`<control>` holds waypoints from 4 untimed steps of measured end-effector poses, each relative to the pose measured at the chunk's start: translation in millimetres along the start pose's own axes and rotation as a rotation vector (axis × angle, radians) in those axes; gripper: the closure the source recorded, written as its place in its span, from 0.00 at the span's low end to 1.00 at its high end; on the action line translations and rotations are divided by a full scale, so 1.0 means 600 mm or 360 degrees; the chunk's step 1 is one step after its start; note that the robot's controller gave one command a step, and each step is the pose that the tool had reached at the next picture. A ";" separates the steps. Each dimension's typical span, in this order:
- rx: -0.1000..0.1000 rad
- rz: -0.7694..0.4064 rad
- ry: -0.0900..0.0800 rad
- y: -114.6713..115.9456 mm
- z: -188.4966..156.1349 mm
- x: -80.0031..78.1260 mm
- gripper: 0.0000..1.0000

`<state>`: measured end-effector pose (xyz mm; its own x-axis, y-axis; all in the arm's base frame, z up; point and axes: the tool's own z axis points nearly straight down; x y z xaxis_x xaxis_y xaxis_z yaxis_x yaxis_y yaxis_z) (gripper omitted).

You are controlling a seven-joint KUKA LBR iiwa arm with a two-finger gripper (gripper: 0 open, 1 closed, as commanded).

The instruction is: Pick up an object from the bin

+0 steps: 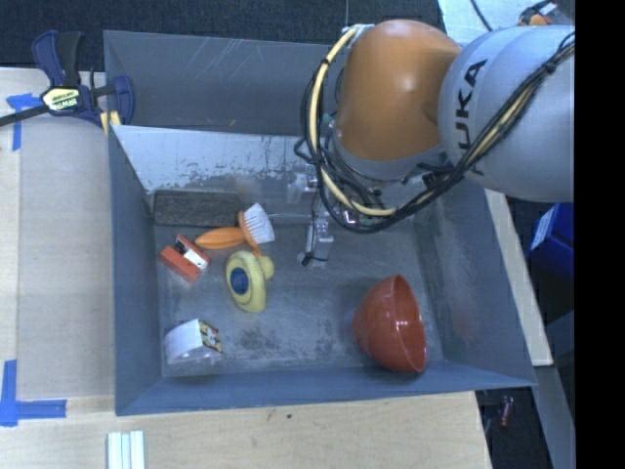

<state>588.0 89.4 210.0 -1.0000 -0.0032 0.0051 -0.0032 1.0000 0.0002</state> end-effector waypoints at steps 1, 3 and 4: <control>-0.0001 0.0006 -0.0013 -0.001 -0.008 -0.003 0.00; -0.0005 0.0069 -0.0039 0.051 0.136 0.040 0.00; -0.0005 0.0093 -0.0028 0.040 0.243 0.020 0.00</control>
Offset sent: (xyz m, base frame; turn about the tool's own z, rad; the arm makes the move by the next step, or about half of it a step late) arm -0.0149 0.0245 -0.1400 0.0593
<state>575.0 113.1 64.2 -0.9984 0.0550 -0.0124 0.0549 0.9985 0.0032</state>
